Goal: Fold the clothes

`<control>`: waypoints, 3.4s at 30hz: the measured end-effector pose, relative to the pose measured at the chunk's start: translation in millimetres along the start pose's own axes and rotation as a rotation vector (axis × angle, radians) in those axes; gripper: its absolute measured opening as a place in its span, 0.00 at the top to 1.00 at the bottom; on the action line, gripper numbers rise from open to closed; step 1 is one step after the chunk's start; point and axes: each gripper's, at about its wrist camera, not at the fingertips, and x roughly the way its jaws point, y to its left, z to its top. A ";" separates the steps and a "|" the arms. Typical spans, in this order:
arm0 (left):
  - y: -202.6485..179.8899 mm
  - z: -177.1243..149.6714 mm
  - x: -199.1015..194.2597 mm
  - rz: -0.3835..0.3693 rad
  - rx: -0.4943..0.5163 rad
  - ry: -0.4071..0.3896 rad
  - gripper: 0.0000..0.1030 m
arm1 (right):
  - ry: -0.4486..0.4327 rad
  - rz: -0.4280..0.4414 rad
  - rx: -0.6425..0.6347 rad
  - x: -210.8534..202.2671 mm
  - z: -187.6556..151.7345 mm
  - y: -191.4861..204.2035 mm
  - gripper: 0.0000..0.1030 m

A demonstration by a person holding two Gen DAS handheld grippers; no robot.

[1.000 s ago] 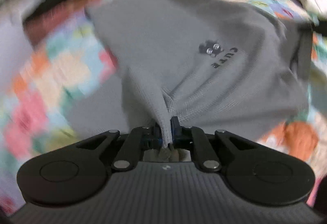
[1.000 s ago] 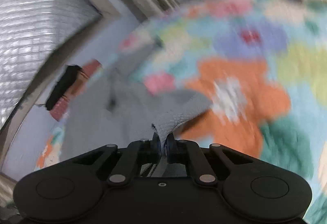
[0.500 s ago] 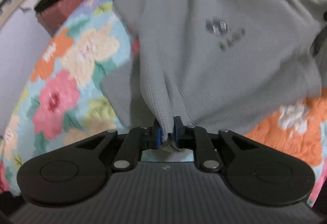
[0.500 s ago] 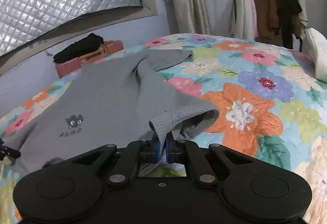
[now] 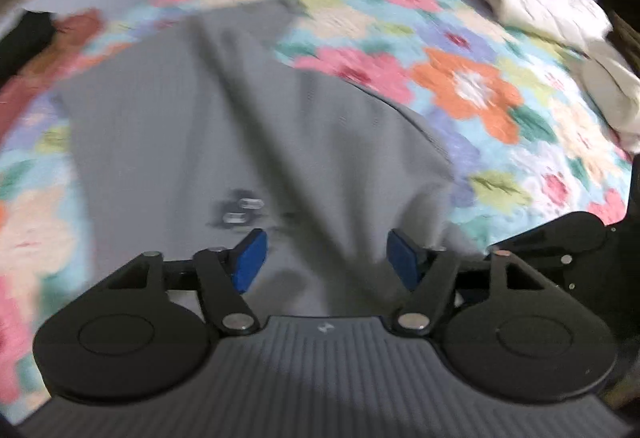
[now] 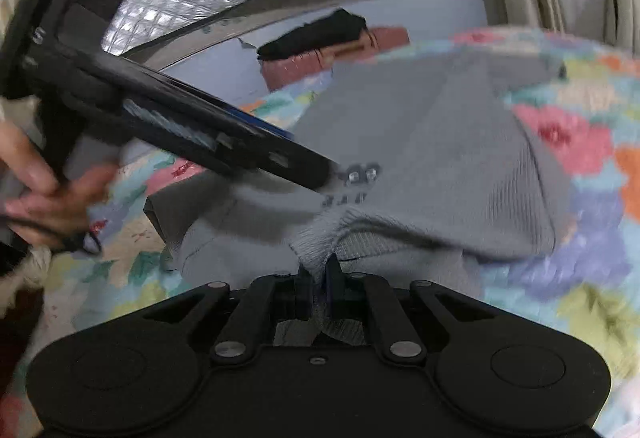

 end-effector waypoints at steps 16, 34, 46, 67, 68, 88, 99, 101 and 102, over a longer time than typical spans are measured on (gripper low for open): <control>37.3 -29.3 25.9 0.010 -0.180 0.085 0.91 | -0.058 -0.007 0.631 -36.9 -1.8 -125.7 0.42; 39.4 -40.8 42.9 0.225 -0.050 0.125 0.90 | -0.331 -0.178 0.596 -32.7 46.5 -115.5 0.86; 64.2 -40.3 30.9 0.260 -0.089 0.111 0.87 | -0.165 -0.853 -0.040 -79.5 56.9 -161.7 0.81; 15.3 -83.8 -27.2 0.129 0.108 0.001 0.52 | 0.085 -0.198 0.146 -100.2 -8.6 -147.2 0.47; 12.8 -86.4 -26.0 0.117 0.113 0.005 0.52 | 0.105 -0.213 0.089 -94.4 -11.9 -137.6 0.44; -12.1 -83.7 -17.0 0.200 0.082 0.094 1.00 | -0.009 -0.272 -0.038 -119.9 31.1 -79.0 0.89; 20.5 -114.6 -20.9 0.279 -0.086 0.142 0.97 | 0.227 -0.342 0.010 -93.8 -29.2 -97.5 0.92; 28.2 -116.8 -23.7 0.258 -0.143 0.133 0.97 | 0.209 -0.369 -0.026 -97.0 -21.9 -94.8 0.92; 24.2 -115.8 -26.1 0.257 -0.119 0.112 0.96 | 0.195 -0.380 -0.041 -99.1 -16.5 -94.0 0.92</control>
